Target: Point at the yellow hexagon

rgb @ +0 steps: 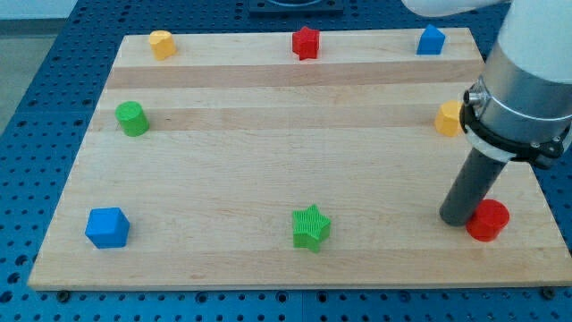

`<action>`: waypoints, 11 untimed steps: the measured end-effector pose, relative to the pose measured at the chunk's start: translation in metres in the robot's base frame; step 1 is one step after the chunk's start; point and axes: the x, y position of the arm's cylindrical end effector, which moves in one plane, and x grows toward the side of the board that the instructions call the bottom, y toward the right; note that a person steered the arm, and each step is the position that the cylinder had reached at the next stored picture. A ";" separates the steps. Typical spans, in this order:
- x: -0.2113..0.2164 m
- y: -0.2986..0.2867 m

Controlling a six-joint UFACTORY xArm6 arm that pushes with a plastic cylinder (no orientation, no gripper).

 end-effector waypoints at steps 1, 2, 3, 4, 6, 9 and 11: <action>-0.001 0.000; -0.007 0.000; -0.024 0.000; -0.040 0.000; -0.040 0.038; 0.035 0.061; 0.057 0.029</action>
